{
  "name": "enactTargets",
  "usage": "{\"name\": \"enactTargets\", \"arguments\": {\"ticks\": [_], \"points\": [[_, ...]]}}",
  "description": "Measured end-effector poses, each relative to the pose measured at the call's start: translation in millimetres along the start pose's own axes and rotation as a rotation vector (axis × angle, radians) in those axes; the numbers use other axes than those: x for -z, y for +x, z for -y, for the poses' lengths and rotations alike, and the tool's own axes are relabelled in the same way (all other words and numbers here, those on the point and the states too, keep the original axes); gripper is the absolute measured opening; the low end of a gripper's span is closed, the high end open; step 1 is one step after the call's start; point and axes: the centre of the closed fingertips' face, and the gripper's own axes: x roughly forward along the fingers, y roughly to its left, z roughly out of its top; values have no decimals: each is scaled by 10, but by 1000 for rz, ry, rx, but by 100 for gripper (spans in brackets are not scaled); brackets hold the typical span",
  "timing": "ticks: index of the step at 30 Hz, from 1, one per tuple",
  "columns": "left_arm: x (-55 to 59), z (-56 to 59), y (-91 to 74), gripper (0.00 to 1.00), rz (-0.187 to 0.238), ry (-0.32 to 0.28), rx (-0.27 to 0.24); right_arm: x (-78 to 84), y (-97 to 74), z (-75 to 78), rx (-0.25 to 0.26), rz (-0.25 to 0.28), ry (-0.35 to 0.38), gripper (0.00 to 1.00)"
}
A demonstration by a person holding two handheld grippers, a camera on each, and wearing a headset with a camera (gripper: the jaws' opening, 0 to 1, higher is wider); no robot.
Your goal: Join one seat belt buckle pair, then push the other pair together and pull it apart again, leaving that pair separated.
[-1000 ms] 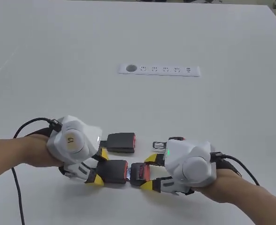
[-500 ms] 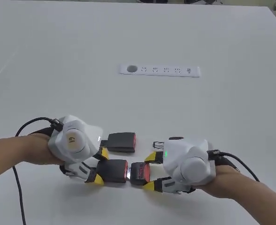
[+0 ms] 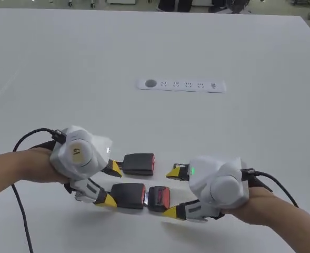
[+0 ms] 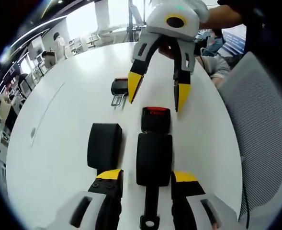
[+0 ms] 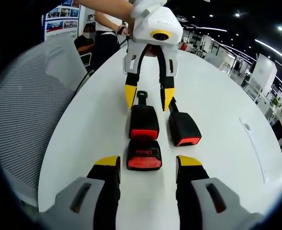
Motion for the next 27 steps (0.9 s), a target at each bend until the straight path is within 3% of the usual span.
{"name": "enactTargets", "arguments": {"ticks": [6,11,27], "points": [[-84,-89,-93,43,24,-10,-26,4,-97,77,6,-4,-1,48],[-120,-171,-132,44,19,-8,-39,21,-181,192,27,1,18,49],[-264,-506,-108,47,40,-30,-75,208,-263,511,49,-35,21,50]]}}
